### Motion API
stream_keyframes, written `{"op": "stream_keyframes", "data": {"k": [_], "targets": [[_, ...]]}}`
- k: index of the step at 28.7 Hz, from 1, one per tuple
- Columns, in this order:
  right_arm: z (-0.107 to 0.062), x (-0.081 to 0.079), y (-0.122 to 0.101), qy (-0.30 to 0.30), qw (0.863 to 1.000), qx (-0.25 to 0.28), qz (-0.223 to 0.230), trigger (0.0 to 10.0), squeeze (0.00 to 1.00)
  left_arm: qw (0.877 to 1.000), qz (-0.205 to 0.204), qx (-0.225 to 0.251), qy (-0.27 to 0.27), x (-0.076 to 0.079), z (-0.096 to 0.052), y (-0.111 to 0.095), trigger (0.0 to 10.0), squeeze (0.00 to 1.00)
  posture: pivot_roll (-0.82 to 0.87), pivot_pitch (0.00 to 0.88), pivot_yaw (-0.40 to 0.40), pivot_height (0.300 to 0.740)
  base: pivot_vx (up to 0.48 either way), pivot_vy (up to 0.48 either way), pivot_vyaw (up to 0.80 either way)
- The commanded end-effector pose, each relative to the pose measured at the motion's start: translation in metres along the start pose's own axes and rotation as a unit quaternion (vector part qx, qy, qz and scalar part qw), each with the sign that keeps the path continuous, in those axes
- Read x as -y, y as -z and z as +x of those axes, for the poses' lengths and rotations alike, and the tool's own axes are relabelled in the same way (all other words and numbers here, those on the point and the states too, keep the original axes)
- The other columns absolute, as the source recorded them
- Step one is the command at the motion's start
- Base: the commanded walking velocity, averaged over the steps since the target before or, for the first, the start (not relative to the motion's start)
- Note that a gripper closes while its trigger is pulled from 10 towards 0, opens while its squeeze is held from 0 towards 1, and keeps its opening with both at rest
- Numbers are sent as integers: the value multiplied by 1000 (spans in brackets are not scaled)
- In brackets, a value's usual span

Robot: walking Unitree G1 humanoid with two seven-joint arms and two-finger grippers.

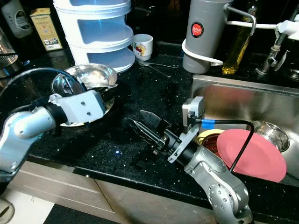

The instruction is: Kitchen organization

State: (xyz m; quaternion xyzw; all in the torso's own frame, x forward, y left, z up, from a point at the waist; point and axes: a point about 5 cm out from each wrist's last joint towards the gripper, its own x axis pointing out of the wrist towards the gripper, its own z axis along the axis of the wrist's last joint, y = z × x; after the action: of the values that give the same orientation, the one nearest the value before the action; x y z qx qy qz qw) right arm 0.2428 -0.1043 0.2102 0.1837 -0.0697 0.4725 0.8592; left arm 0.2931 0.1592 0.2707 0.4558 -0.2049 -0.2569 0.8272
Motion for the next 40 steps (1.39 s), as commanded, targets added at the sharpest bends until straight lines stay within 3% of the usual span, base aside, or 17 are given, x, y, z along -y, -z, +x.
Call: {"op": "stream_keyframes", "data": {"k": [1,7,10,16,18,20,23,24,25,27,32,40], "targets": [[-2,0,-1,2,1000,-2,-1,10000,0,1000,-17,12,-16,-9,0,-4,0,0,-32,57,-21,740,0,0,0],[-2,0,-1,3,1000,-1,-1,10000,0,993,-90,48,-67,-27,1,-15,0,0,-32,57,-21,740,0,0,0],[-2,0,-1,3,1000,-1,0,10000,0,980,-155,81,-91,-35,1,-23,0,0,-31,57,-22,740,0,0,0],[-1,1,-1,2,1000,-2,0,10000,0,962,-227,121,-86,-33,3,-35,0,0,-31,51,-24,740,0,0,0],[-1,1,-1,2,1000,-1,0,10000,0,951,-260,151,-79,-32,4,-44,0,0,-32,48,-23,740,0,0,0],[-1,2,-2,9,1000,5,4,10000,0,938,-281,182,-87,-38,3,-53,1961,0,-32,43,-23,740,0,0,0],[0,4,-2,17,1000,10,6,10000,0,932,-289,198,-96,-44,2,-58,2275,0,-31,41,-21,740,0,0,0],[1,8,-4,35,999,19,8,10000,0,929,-287,208,-109,-50,1,-62,4196,0,-31,37,-20,740,0,0,0],[1,14,-6,54,998,28,10,10000,0,928,-278,212,-125,-56,-1,-65,10000,0,-28,33,-20,740,0,0,0],[1,14,-6,54,998,28,10,10000,0,928,-278,212,-125,-56,-1,-65,10000,0,-28,33,-20,740,0,0,0],[2,26,-12,89,995,52,19,10000,0,935,-236,198,-178,-73,-3,-64,10000,0,-26,20,-18,740,0,0,-800],[2,30,-16,105,993,59,15,10000,0,943,-218,162,-192,-72,3,-56,10000,0,-28,22,-14,740,0,0,-800]]}}
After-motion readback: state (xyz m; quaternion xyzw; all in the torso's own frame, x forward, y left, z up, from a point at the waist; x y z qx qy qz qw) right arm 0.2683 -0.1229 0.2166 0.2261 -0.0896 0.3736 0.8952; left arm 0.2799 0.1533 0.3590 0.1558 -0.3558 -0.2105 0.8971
